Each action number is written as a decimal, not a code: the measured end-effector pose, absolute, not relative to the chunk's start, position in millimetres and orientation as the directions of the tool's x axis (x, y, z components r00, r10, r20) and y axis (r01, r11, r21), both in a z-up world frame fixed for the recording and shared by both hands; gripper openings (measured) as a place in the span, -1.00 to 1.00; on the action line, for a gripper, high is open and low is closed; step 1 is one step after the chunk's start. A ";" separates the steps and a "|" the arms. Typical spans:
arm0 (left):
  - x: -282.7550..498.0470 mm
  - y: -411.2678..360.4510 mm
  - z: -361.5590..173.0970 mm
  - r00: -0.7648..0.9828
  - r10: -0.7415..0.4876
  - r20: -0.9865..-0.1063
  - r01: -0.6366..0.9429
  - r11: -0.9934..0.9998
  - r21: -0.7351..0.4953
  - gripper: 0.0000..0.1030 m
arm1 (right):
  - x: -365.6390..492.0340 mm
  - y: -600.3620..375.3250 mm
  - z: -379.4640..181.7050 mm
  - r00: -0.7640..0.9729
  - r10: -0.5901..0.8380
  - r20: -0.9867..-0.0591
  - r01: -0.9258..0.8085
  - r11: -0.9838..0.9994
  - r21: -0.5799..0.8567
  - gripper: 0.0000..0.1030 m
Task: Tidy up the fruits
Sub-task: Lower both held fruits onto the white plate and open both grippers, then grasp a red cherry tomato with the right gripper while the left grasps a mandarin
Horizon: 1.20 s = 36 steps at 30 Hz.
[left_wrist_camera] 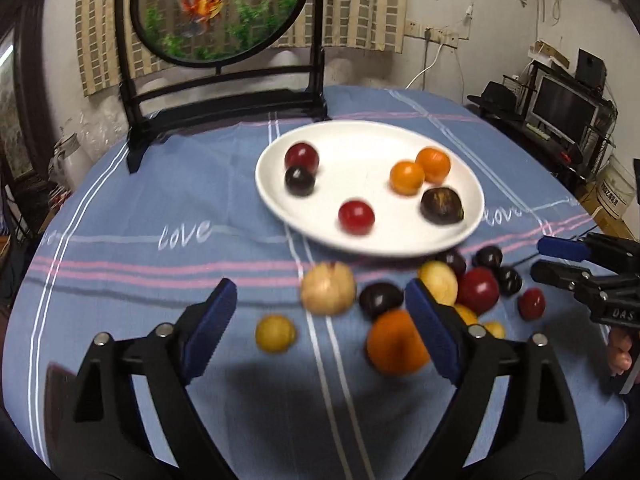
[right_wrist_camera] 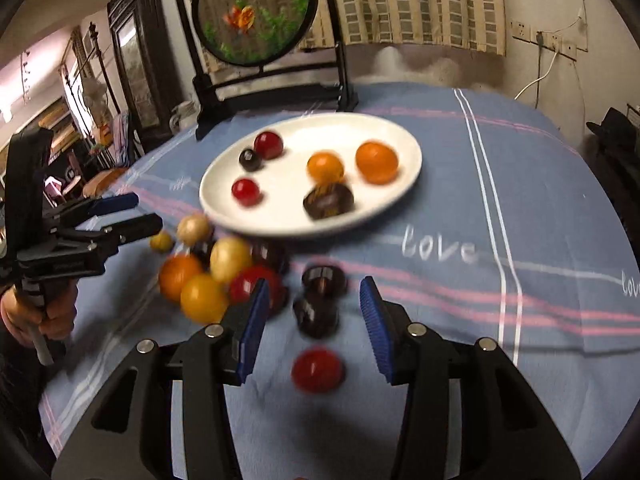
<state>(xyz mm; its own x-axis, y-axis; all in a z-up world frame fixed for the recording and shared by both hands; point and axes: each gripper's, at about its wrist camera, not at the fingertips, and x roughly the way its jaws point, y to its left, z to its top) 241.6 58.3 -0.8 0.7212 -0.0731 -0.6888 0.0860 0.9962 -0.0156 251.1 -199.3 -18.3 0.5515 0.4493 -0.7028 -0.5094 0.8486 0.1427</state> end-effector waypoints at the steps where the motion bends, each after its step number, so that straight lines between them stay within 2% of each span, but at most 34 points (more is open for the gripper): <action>1: 239.0 57.4 -2.2 0.716 -0.070 -0.695 0.081 0.997 -0.016 0.79 | 247.6 -197.6 -20.7 0.547 0.441 -0.711 -0.512 0.849 0.132 -0.09; 4: 232.6 59.6 -3.9 0.716 -0.090 -0.693 0.083 0.996 -0.044 0.85 | 242.1 -194.4 -25.1 0.541 0.417 -0.730 -0.510 0.853 0.110 -0.09; 15: 232.5 60.4 -7.5 0.704 -0.071 -0.707 0.071 0.997 -0.030 0.85 | 241.3 -186.6 -38.2 0.502 0.371 -0.781 -0.518 0.852 0.072 -0.09; 33: 233.1 61.2 -8.2 0.703 -0.060 -0.709 0.066 0.998 -0.019 0.85 | 244.7 -185.6 -46.1 0.478 0.353 -0.804 -0.514 0.855 0.070 -0.10; 35: 233.1 60.8 -8.3 0.702 -0.059 -0.710 0.066 0.998 -0.018 0.85 | 244.8 -185.5 -46.5 0.478 0.351 -0.805 -0.515 0.855 0.067 -0.14; 36: 233.2 60.9 -8.5 0.701 -0.058 -0.710 0.066 0.998 -0.016 0.85 | 245.0 -185.8 -46.8 0.477 0.351 -0.806 -0.515 0.854 0.067 -0.25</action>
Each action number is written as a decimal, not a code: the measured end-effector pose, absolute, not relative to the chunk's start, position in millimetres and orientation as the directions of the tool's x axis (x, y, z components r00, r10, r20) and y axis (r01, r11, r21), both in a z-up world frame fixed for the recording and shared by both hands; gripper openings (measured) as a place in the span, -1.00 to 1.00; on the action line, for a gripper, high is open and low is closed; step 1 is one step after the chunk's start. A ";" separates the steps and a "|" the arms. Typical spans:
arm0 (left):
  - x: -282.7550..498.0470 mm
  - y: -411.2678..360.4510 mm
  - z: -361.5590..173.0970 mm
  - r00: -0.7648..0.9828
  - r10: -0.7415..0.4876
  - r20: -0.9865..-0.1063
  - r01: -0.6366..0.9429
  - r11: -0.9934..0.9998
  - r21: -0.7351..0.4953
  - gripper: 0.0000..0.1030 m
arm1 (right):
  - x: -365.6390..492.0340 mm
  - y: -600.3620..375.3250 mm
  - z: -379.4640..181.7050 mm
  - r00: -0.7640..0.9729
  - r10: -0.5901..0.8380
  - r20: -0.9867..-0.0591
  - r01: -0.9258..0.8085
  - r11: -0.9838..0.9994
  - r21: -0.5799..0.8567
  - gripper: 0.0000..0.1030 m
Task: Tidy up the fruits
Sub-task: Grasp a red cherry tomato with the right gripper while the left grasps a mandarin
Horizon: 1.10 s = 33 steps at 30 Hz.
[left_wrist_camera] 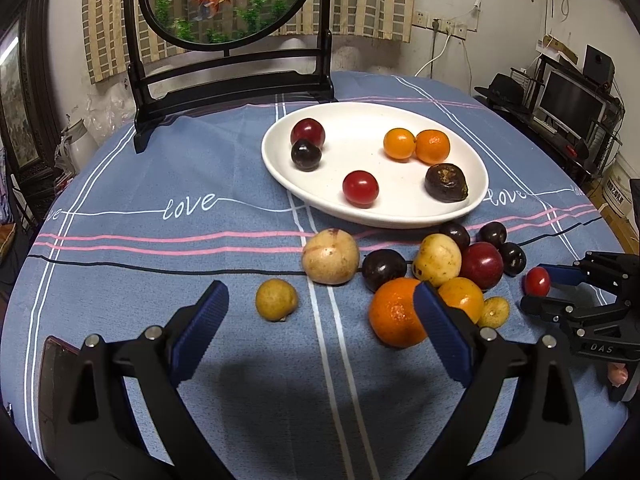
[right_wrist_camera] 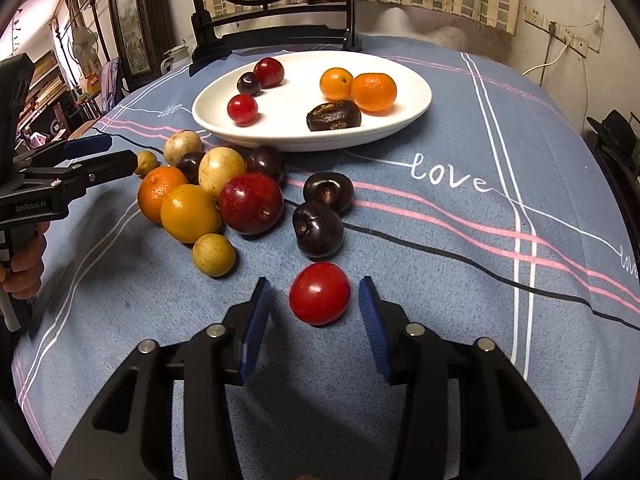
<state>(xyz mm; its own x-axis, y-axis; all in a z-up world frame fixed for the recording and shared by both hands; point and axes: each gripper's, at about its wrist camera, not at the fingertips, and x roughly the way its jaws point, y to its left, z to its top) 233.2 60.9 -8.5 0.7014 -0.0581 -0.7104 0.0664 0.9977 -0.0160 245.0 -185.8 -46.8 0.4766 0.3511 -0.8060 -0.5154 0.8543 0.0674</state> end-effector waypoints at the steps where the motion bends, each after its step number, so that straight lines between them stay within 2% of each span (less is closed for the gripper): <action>1: 233.3 60.9 -8.6 0.701 -0.059 -0.711 0.068 0.998 -0.016 0.85 | 244.9 -186.1 -46.7 0.476 0.351 -0.806 -0.516 0.854 0.067 -0.30; 4: 233.3 60.8 -9.5 0.696 -0.064 -0.715 0.074 0.997 -0.017 0.85 | 244.2 -186.9 -45.3 0.481 0.351 -0.803 -0.515 0.855 0.065 -0.42; 10: 230.1 48.1 -14.8 0.667 -0.140 -0.732 0.170 0.985 -0.033 0.82 | 244.8 -188.3 -45.6 0.474 0.362 -0.803 -0.511 0.855 0.084 -0.42; 15: 228.4 34.3 -21.3 0.613 -0.213 -0.761 0.269 0.962 -0.053 0.24 | 245.0 -188.1 -45.9 0.474 0.362 -0.803 -0.511 0.855 0.084 -0.42; 21: 229.9 30.0 -29.0 0.576 -0.240 -0.781 0.297 0.952 -0.073 -0.06 | 245.0 -188.1 -46.0 0.475 0.362 -0.802 -0.511 0.855 0.083 -0.42; 28: 232.6 24.7 -34.7 0.580 -0.228 -0.782 0.309 0.950 -0.048 -0.08 | 244.7 -188.2 -46.0 0.476 0.361 -0.802 -0.511 0.856 0.083 -0.42; 33: 242.2 23.2 -38.5 0.583 -0.223 -0.781 0.310 0.950 -0.040 -0.01 | 244.8 -188.3 -46.3 0.478 0.359 -0.802 -0.511 0.856 0.079 -0.42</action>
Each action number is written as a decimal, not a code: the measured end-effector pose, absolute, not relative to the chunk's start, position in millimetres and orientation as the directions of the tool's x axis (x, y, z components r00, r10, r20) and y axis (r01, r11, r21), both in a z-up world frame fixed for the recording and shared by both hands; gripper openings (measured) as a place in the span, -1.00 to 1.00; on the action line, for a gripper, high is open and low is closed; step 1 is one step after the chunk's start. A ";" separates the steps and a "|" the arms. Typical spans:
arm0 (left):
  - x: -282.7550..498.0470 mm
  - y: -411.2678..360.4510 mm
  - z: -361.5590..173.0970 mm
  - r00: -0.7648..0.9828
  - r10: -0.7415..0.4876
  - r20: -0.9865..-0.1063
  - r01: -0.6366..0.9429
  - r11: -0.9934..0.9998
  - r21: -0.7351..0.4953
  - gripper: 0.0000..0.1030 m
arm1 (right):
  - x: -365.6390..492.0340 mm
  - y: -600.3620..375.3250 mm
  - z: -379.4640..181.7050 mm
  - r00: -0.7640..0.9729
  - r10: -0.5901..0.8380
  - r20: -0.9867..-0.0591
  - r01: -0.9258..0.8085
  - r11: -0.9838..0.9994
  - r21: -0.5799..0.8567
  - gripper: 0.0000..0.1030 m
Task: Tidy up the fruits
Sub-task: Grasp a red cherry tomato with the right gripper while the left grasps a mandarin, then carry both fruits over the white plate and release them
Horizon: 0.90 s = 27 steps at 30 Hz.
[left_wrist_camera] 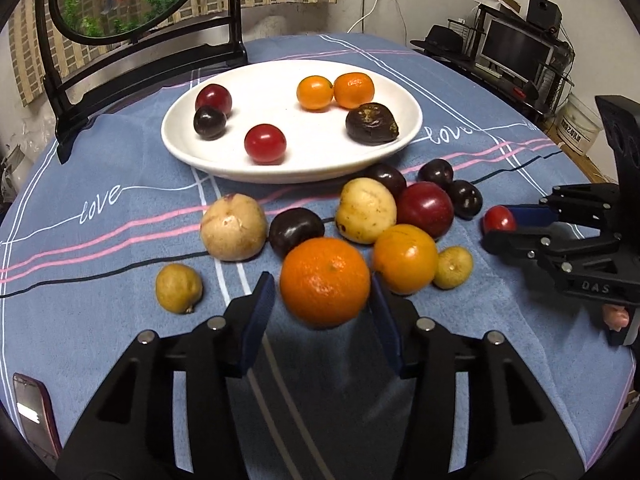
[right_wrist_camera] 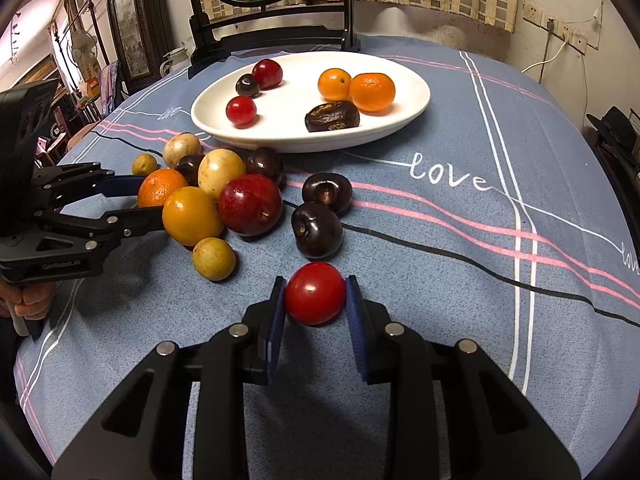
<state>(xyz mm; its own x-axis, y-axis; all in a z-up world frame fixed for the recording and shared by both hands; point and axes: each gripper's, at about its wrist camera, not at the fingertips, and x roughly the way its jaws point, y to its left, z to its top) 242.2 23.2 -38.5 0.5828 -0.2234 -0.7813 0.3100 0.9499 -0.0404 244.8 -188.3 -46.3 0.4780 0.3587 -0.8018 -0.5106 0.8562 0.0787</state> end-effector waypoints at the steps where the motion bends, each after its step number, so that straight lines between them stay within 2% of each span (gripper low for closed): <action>1: 244.3 23.5 -39.9 0.577 -0.228 -0.785 0.311 0.949 -0.047 0.00 | 244.8 -188.4 -46.3 0.478 0.358 -0.802 -0.510 0.856 0.078 -0.42; 4: 245.5 22.0 -43.0 0.562 -0.243 -0.790 0.324 0.944 -0.059 -0.12 | 244.3 -188.3 -46.2 0.478 0.358 -0.802 -0.511 0.856 0.077 -0.42; 9: 240.9 23.7 -38.9 0.570 -0.238 -0.786 0.313 0.948 -0.060 -0.14 | 241.0 -188.8 -39.6 0.486 0.379 -0.788 -0.520 0.849 0.088 -0.42; 14: 242.3 35.5 -9.2 0.618 -0.290 -0.731 0.297 0.947 -0.124 -0.14 | 247.1 -191.3 -13.8 0.546 0.445 -0.710 -0.521 0.844 0.129 -0.42; 19: 281.9 41.9 16.6 0.663 -0.273 -0.698 0.236 0.960 -0.151 -0.14 | 286.8 -175.4 2.5 0.610 0.445 -0.656 -0.490 0.862 0.130 -0.42; 24: 331.0 41.1 12.8 0.662 -0.222 -0.716 0.178 0.974 -0.137 -0.14 | 326.4 -152.1 -1.5 0.602 0.451 -0.660 -0.499 0.857 0.130 -0.41; 26: 342.1 43.1 9.3 0.657 -0.196 -0.728 0.148 0.980 -0.131 -0.11 | 338.3 -144.1 -5.4 0.579 0.452 -0.678 -0.509 0.851 0.132 -0.38; 27: 343.2 45.1 9.9 0.660 -0.195 -0.726 0.138 0.981 -0.139 0.06 | 340.5 -141.8 -6.4 0.584 0.435 -0.685 -0.499 0.858 0.119 -0.27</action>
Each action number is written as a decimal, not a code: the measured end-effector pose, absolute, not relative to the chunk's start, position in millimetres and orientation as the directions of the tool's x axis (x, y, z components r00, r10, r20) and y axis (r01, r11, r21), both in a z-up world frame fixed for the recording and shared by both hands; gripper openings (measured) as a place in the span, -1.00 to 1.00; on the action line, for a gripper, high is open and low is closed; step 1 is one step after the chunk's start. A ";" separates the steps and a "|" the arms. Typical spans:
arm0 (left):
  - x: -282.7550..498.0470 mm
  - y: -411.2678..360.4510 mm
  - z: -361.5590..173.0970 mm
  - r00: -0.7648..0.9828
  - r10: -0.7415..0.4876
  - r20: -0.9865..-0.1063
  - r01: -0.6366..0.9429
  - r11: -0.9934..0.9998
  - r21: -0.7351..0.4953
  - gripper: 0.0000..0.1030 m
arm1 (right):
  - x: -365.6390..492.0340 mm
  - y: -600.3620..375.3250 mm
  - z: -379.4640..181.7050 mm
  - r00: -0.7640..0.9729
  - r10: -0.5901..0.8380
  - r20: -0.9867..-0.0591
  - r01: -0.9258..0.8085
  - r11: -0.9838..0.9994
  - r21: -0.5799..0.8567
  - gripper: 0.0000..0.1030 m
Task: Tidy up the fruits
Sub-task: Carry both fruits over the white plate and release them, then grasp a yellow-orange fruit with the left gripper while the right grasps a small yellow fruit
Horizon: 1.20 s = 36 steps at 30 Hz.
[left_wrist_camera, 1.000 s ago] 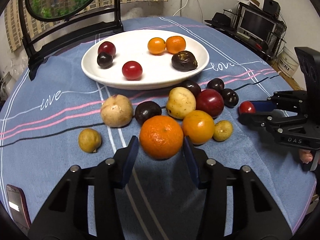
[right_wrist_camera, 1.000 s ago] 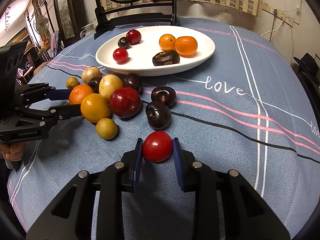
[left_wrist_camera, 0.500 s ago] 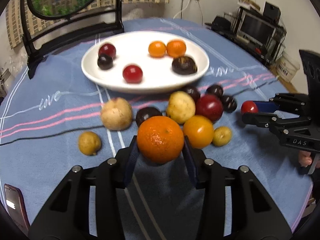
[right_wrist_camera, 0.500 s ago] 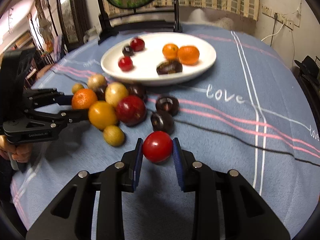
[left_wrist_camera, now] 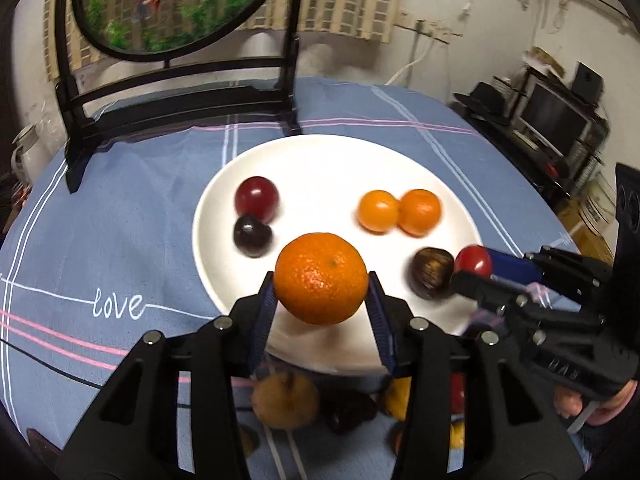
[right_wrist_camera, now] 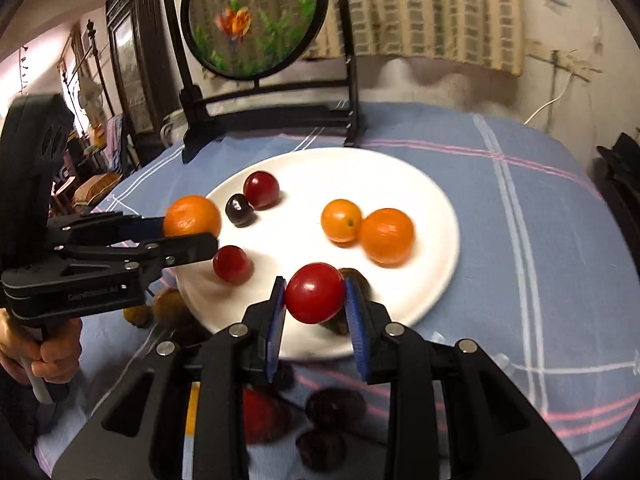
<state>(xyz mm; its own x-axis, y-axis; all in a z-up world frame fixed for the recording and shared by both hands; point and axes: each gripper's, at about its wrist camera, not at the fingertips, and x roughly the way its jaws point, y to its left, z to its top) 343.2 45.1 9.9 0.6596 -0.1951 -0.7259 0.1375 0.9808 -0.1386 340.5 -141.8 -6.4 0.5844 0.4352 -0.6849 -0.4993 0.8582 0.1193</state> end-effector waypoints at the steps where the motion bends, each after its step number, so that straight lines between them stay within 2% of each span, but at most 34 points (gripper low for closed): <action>1: 340.9 47.3 11.3 0.667 -0.197 -0.718 0.134 0.980 -0.144 0.19 | 339.9 -141.9 -6.4 0.584 0.432 -0.687 -0.497 0.860 0.118 -0.25; 2: 336.6 49.4 14.9 0.682 -0.195 -0.705 0.131 0.981 -0.145 0.33 | 335.6 -144.5 -5.5 0.578 0.448 -0.682 -0.503 0.854 0.135 -0.25; 6: 309.7 61.4 26.5 0.723 -0.183 -0.666 0.113 0.983 -0.147 0.51 | 305.6 -155.7 1.8 0.573 0.486 -0.660 -0.529 0.834 0.155 -0.25; 9: 286.3 68.7 21.5 0.733 -0.191 -0.653 0.097 0.979 -0.177 0.57 | 281.1 -158.5 -1.1 0.551 0.501 -0.667 -0.545 0.821 0.167 -0.25; 12: 267.6 68.6 11.2 0.741 -0.151 -0.654 0.071 0.987 -0.147 0.64 | 259.6 -156.2 -8.9 0.510 0.515 -0.689 -0.576 0.799 0.171 -0.25; 16: 251.5 68.8 0.2 0.727 -0.142 -0.672 0.065 0.988 -0.138 0.66 | 228.9 -140.8 -23.0 0.484 0.478 -0.733 -0.634 0.769 0.083 -0.25; 20: 249.0 70.0 -0.6 0.725 -0.139 -0.674 0.060 0.989 -0.139 0.66 | 223.5 -129.0 -33.7 0.456 0.455 -0.765 -0.656 0.752 0.057 -0.25; 36: 248.3 67.8 -1.5 0.715 -0.135 -0.686 0.062 0.990 -0.131 0.66 | 226.3 -125.8 -44.1 0.468 0.421 -0.777 -0.652 0.758 0.019 -0.28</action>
<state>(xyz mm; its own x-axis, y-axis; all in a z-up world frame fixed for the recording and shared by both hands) 248.3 67.8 -1.5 0.7149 -0.1349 -0.6861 0.0615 0.9895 -0.1305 226.3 -125.8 -44.1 0.4681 0.4214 -0.7767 -0.6515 0.7584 0.0188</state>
